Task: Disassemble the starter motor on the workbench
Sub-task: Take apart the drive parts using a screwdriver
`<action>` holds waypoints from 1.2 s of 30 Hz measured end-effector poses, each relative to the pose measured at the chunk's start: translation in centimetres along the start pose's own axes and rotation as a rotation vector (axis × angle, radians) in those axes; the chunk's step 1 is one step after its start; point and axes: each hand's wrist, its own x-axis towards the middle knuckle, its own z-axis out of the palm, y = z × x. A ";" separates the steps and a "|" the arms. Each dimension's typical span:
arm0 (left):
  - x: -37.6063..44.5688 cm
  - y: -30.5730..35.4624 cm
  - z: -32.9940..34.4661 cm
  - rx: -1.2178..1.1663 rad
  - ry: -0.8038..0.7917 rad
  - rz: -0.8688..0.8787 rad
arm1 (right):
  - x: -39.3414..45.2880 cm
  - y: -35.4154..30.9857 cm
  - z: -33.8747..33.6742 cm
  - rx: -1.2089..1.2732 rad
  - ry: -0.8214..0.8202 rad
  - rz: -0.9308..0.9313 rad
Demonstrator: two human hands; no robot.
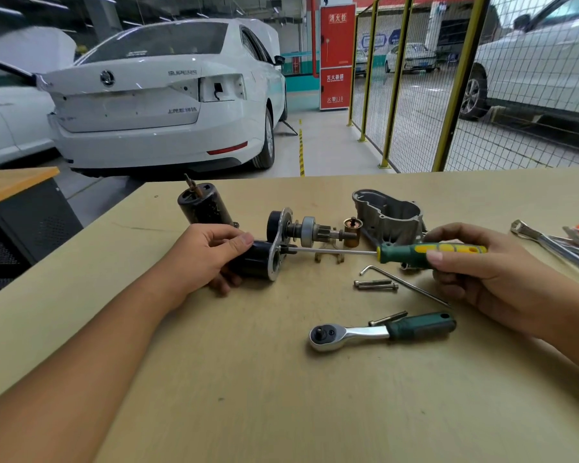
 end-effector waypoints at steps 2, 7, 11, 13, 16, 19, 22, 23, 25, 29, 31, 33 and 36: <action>0.0 -0.1 0.0 -0.002 -0.001 0.003 | -0.1 -0.2 0.3 -0.068 0.021 0.020; -0.1 -0.1 -0.2 -0.017 -0.012 0.004 | -0.1 -0.2 -0.2 -0.045 0.008 0.003; 0.0 -0.1 -0.2 -0.018 -0.018 0.008 | 0.0 0.0 -0.3 0.048 0.017 0.000; 0.0 -0.1 -0.2 -0.018 -0.015 0.005 | -0.1 -0.2 0.1 0.013 0.001 0.012; 0.1 -0.2 -0.2 -0.015 -0.008 0.005 | -0.2 -0.3 0.5 -0.078 0.061 0.026; 0.1 -0.3 -0.2 -0.007 -0.003 0.009 | -0.2 -0.2 0.4 -0.077 0.078 -0.001; 0.2 -0.4 -0.1 0.002 -0.004 0.019 | -0.2 -0.1 0.3 0.017 0.043 -0.042; 0.3 -0.4 -0.1 0.001 -0.005 0.019 | -0.2 -0.1 0.3 0.052 0.044 -0.046; 0.3 -0.4 -0.1 -0.011 -0.005 0.018 | -0.3 -0.1 0.5 0.065 0.043 -0.055; 0.2 -0.4 -0.2 -0.024 -0.010 0.016 | -0.3 -0.3 0.8 -0.069 0.082 -0.006; 0.2 -0.3 -0.2 -0.035 -0.016 0.017 | -0.2 -0.4 0.6 -0.095 0.083 0.009; 0.1 -0.3 -0.1 -0.041 -0.019 0.015 | -0.2 -0.3 0.3 -0.079 0.052 -0.016; 0.2 -0.3 -0.2 -0.037 -0.017 0.015 | -0.1 0.0 0.0 0.014 0.009 -0.063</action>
